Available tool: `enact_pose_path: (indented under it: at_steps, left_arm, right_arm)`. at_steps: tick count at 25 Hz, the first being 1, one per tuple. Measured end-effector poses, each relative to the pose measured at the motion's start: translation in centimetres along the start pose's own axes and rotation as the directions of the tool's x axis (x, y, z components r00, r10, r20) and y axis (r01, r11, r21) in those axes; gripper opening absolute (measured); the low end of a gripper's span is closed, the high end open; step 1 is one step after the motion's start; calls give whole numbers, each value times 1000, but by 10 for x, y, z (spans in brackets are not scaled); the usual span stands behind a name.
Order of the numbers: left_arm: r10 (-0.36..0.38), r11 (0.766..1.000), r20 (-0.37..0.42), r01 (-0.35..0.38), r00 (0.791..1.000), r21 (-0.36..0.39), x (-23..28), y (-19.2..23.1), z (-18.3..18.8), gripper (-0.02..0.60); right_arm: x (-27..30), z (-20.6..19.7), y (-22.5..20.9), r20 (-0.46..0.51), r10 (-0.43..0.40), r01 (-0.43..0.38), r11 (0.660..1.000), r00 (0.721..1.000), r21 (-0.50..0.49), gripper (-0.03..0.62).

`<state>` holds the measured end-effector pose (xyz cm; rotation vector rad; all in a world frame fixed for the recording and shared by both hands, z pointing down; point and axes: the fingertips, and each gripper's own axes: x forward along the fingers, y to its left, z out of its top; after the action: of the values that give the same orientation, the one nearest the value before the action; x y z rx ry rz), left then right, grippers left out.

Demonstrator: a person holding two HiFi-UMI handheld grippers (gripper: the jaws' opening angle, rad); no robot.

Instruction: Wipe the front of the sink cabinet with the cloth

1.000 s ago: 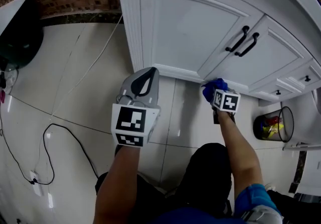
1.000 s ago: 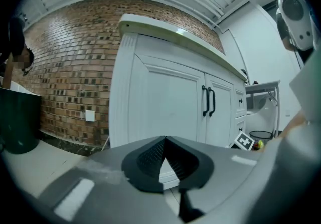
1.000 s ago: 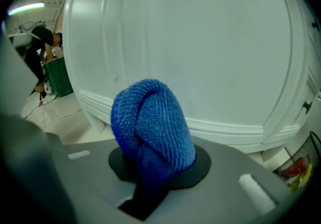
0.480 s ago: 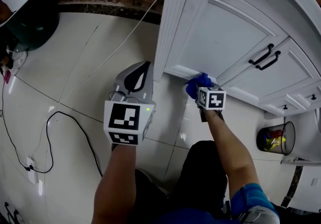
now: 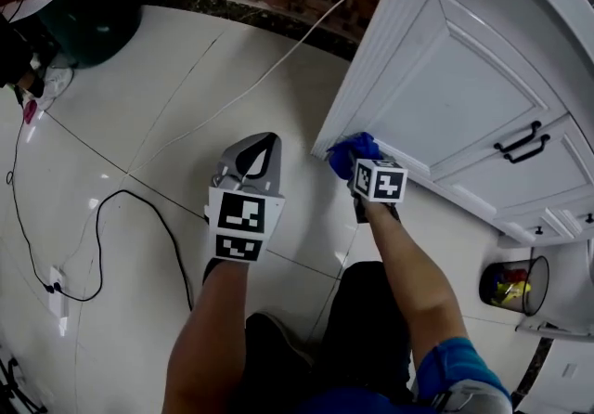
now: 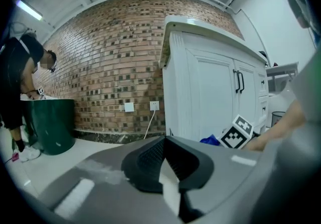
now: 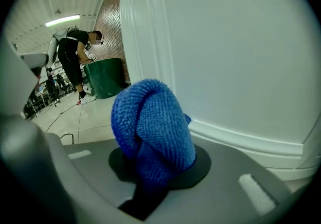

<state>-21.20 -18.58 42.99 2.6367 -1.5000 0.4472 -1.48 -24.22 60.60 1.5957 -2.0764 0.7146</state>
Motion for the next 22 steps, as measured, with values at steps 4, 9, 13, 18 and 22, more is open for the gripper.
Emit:
enact_pose_path:
  at_steps: [4, 9, 13, 18, 22]
  left_arm:
    - [25, 1000, -81, -26, 996, -17, 2, 16, -32, -3]
    - [26, 999, -123, -30, 992, -31, 1, 25, -45, -4]
    - [-3, 1000, -124, 2, 992, -15, 13, 9, -42, -3]
    - [-72, 997, -77, 71, 994, -5, 40, -29, -18, -3]
    - [-207, 976, -54, 210, 977, 55, 69, -98, 1, 2]
  right_arm:
    - [20, 6, 20, 40, 74, -77, 995, 996, 69, 71]
    - [31, 11, 39, 109, 158, -169, 980, 981, 103, 71]
    - [20, 12, 39, 127, 223, -235, 969, 966, 82, 71]
    - [-25, 2, 37, 80, 328, -331, 943, 941, 26, 71]
    - [-79, -21, -1, 23, 341, -340, 940, 940, -29, 71]
